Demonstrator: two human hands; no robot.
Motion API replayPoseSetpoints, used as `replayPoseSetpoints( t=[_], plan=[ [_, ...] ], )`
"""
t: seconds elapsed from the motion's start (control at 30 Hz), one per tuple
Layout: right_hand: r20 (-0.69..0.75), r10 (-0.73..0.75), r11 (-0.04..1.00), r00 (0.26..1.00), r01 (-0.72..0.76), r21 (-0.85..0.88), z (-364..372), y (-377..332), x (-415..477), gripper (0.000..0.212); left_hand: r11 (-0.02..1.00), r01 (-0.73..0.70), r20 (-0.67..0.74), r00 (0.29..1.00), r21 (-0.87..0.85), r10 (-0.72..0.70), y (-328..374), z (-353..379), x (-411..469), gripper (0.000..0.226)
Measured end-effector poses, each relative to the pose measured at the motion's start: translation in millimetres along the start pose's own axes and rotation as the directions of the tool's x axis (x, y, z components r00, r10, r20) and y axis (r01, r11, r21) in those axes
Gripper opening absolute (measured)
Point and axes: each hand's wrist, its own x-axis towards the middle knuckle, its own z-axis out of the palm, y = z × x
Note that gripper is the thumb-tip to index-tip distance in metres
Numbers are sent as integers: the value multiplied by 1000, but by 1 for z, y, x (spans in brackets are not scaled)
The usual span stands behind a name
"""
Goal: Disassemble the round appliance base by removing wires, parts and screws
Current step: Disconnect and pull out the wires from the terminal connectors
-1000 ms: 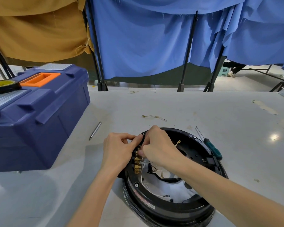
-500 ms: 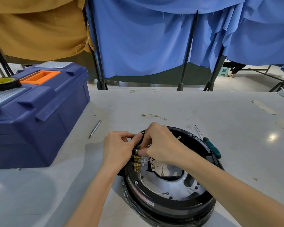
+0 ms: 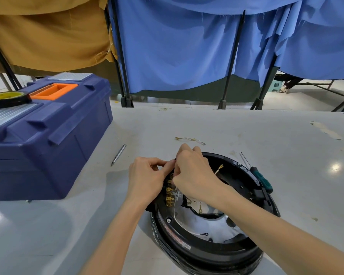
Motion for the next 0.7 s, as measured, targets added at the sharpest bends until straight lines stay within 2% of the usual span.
replayPoseSetpoints(
  t=[0.4, 0.7],
  plan=[
    [4, 50, 992, 999, -50, 118, -1, 4, -4, 4, 1000, 14, 2, 1000, -13, -14, 1, -1, -1, 22],
    [-43, 23, 996, 999, -19, 92, 3, 5, -5, 6, 1000, 14, 3, 1000, -19, -14, 2, 0, -1, 21]
  ],
)
